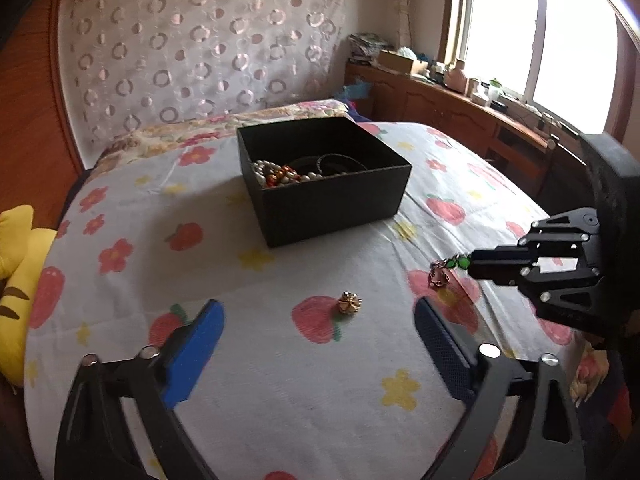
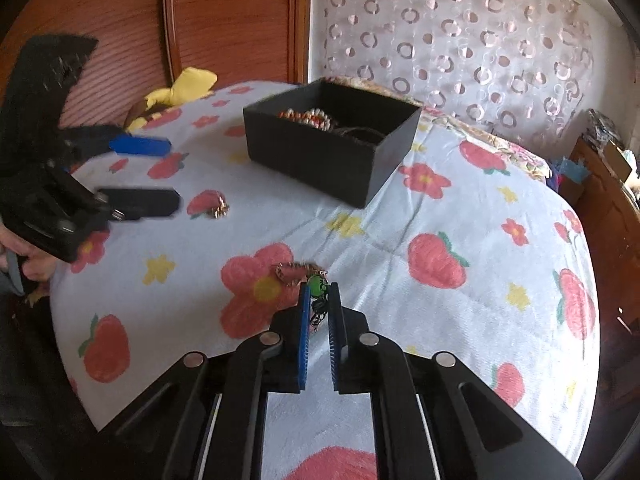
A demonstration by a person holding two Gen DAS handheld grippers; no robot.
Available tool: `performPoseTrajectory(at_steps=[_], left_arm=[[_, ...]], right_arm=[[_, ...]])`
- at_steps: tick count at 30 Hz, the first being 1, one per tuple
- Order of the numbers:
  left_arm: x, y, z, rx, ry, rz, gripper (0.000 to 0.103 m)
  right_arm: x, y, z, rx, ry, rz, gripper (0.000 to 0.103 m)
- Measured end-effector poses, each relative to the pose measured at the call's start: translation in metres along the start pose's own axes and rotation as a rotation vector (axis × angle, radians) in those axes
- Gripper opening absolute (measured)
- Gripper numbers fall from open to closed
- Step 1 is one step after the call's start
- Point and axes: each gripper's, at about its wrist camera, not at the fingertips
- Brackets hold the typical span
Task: Organize jewelry
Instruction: 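Close the right gripper on the green pendant while the left gripper approaches the gold charm, then carry the gold charm into the box with the left gripper while the right carries the green pendant in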
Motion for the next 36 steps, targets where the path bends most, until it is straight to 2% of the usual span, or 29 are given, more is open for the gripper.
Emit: performPoseTrajectory(at_steps=[6,16,18,19,29,36], left_arm=[[-0.017,0.002,-0.007,-0.011,-0.026,0.058,0.057],[-0.031,0.002,-0.015,-0.028,-0.027,0.094,0.031],[-0.031,0.001,-0.016,-0.033,-0.027,0.095,0.017],[-0.032,0.002,-0.017,-0.034,-0.029,0.095,0.013],[-0.014,0.008,-0.015,-0.015,-0.036,0.028,0.013],[-0.003,0.027,-0.01,-0.007,-0.023,-0.014,0.013]], right_arm=[[0.011,0.004,-0.003,-0.01,-0.006,-0.033,0.009],[0.016,0.007,0.0,0.003,-0.012,-0.064,0.009],[0.019,0.01,-0.001,-0.001,-0.012,-0.076,0.009],[0.021,0.011,-0.001,-0.002,-0.013,-0.082,0.009],[0.037,0.029,-0.004,0.003,-0.031,-0.138,0.009],[0.046,0.061,-0.01,0.007,-0.044,-0.195,0.009]])
Point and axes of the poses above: each gripper's, at about its wrist camera, not at the fingertips, and x roughly against the way its jaws point, z to its left, y to its top, and after that the axes turned 4 degrees about x, right-handed
